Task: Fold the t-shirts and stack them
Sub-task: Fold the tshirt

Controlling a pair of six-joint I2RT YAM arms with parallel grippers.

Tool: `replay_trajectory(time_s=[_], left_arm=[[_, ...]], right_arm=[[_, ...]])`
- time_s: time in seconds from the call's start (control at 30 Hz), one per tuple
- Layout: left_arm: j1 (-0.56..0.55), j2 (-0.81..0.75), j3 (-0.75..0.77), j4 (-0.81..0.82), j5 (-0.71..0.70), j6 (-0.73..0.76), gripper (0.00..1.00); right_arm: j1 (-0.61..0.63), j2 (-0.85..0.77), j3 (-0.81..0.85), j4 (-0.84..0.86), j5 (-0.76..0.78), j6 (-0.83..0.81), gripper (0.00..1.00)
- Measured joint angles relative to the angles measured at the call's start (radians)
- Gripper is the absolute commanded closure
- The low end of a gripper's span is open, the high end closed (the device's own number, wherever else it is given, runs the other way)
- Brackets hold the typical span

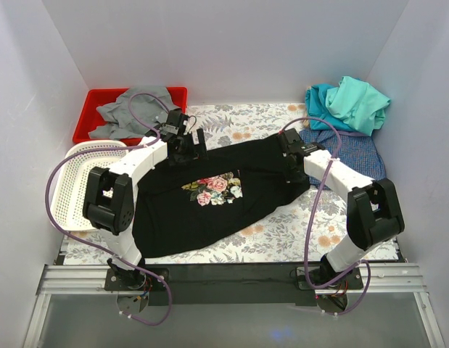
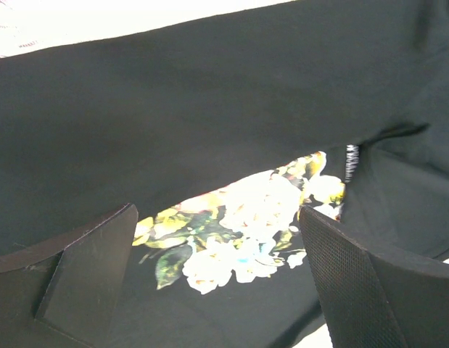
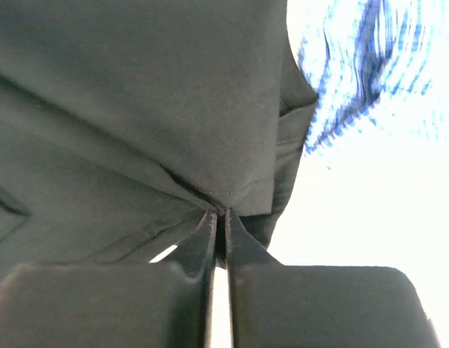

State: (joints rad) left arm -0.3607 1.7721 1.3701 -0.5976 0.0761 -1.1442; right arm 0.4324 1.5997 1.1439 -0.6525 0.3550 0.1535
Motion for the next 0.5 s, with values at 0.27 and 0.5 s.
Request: replay_trajectory(time_s=[0.27,0.5], left_arm=[[0.0,0.021,0.0,-0.002,0.012,0.011,0.07],[0.0,0.021,0.0,-0.001,0.014,0.014,0.07]], right_arm=[[-0.018,0.035,-0.058,-0.055,0.064,0.022,0.39],[-0.018,-0.057,0.039,-0.055,-0.057,0.024,0.38]])
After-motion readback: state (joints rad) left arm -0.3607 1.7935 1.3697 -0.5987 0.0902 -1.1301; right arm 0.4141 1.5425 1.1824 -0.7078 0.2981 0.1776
